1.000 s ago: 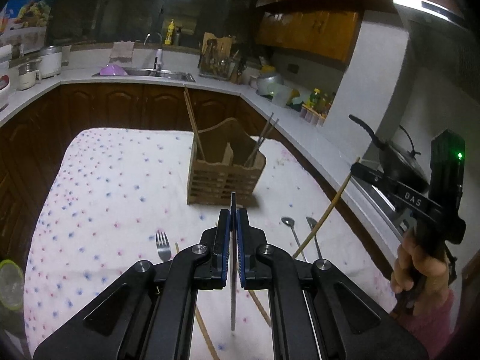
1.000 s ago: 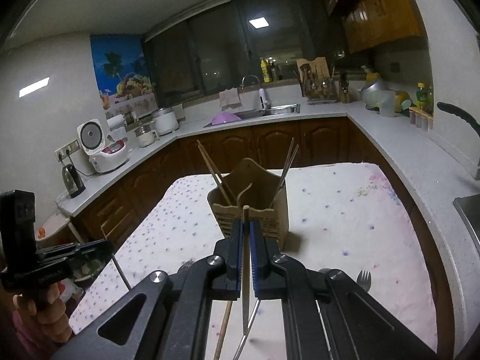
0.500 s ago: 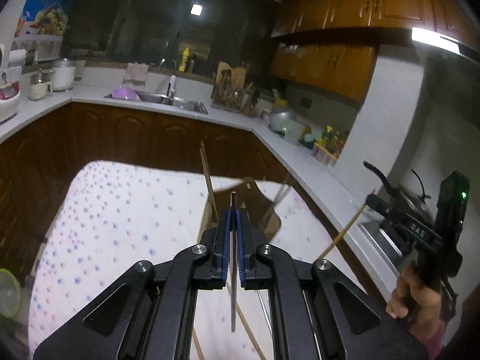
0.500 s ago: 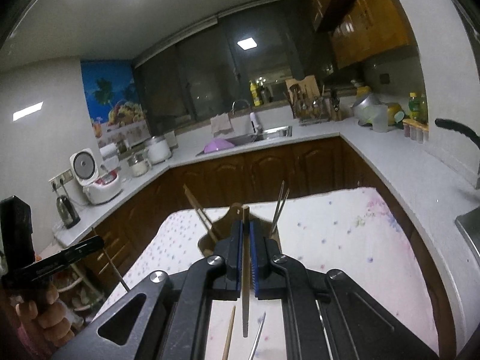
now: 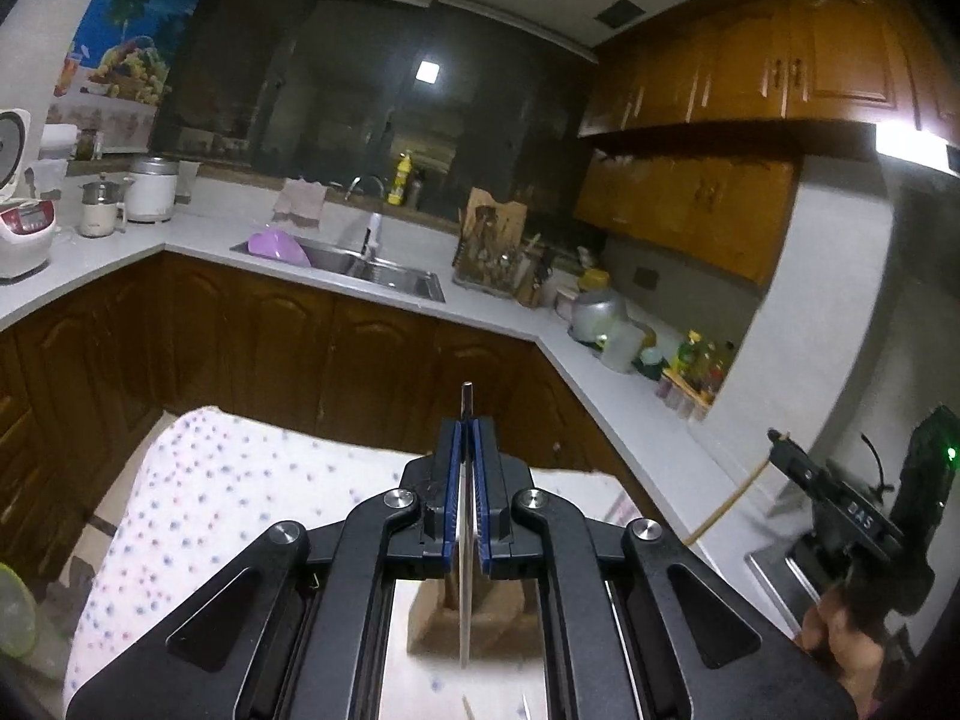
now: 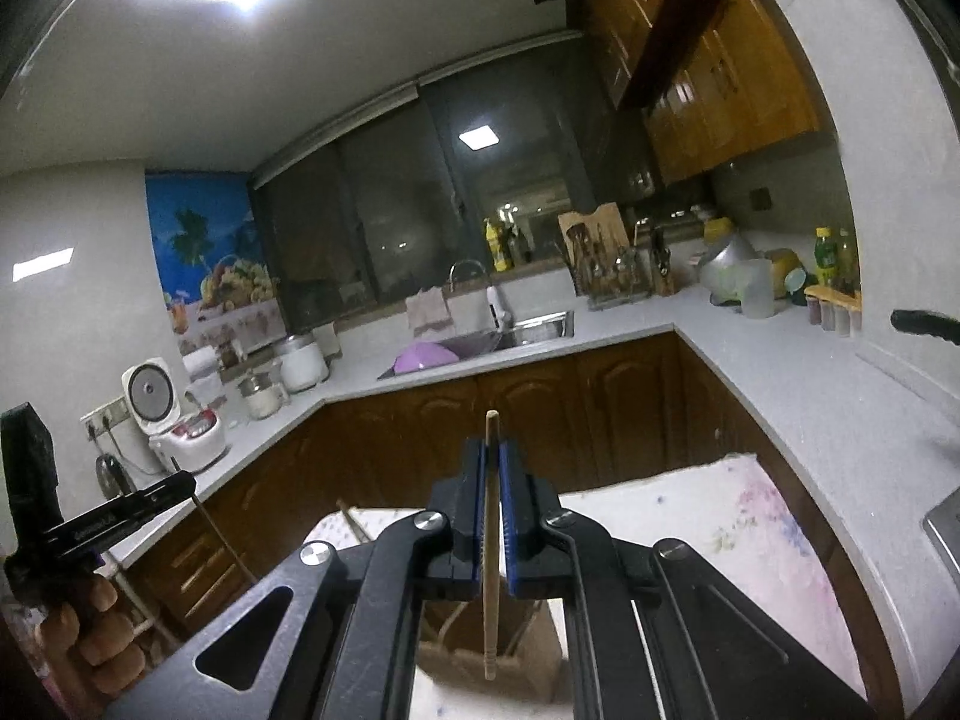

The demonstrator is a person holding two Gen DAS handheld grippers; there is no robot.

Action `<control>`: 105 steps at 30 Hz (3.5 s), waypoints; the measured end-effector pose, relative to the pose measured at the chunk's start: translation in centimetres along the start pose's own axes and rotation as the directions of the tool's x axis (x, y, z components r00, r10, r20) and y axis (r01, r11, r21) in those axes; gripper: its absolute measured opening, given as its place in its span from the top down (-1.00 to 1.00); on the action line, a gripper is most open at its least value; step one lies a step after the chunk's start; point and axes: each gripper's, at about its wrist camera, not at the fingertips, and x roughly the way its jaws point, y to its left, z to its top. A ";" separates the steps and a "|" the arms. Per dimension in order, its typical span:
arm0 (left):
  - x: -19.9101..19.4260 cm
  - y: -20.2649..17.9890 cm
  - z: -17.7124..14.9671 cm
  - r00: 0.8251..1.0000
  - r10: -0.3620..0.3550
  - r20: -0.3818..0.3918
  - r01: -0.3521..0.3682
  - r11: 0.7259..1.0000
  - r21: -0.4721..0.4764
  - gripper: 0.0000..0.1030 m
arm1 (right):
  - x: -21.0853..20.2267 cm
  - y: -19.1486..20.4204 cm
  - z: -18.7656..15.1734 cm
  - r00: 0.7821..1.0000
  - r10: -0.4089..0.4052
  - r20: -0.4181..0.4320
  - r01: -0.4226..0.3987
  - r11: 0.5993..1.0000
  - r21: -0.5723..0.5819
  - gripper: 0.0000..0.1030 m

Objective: Organize utensils
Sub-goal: 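Carry both chopsticks over the wooden holder and lower them in, then open both tools to release the chopsticks into the holder, then withdraw both open tools back over the remaining utensils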

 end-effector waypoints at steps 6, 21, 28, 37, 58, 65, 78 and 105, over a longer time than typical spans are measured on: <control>2.7 0.3 1.3 1.000 0.020 0.020 -0.020 1.000 -0.016 0.93 | 2.1 -0.9 0.2 1.000 -0.015 0.002 0.015 1.000 0.013 0.91; 7.1 0.9 -1.3 0.999 0.044 0.006 -0.044 0.997 -0.070 0.93 | 4.6 -2.1 -1.4 0.999 -0.024 -0.027 0.025 0.999 0.031 0.91; 8.5 1.8 -3.5 0.998 0.057 -0.026 -0.059 0.994 -0.092 0.93 | 5.9 -2.4 -3.2 0.998 -0.025 -0.061 0.027 0.999 0.031 0.91; 10.5 2.5 -6.6 0.994 0.053 -0.096 -0.061 0.995 -0.078 0.92 | 7.0 -3.0 -5.5 0.994 -0.025 -0.109 0.030 0.999 0.043 0.91; 12.2 1.5 -8.7 0.983 0.041 -0.181 -0.044 0.999 -0.014 0.90 | 9.2 -3.5 -7.5 0.983 -0.014 -0.184 0.024 0.998 0.057 0.90; 12.3 1.6 -8.5 0.980 0.038 -0.194 -0.042 0.999 -0.015 0.90 | 9.1 -3.7 -7.7 0.982 -0.005 -0.186 0.018 0.998 0.065 0.81; 10.3 2.6 -9.1 0.983 0.037 -0.178 -0.051 0.996 -0.072 -0.27 | 7.4 -4.6 -8.4 0.983 0.039 -0.179 -0.014 0.991 0.135 -0.30; -3.0 3.8 -18.5 0.952 0.081 -0.294 -0.088 0.996 -0.008 -0.69 | -4.0 -2.1 -14.0 0.966 0.089 -0.241 -0.049 0.984 0.170 -0.74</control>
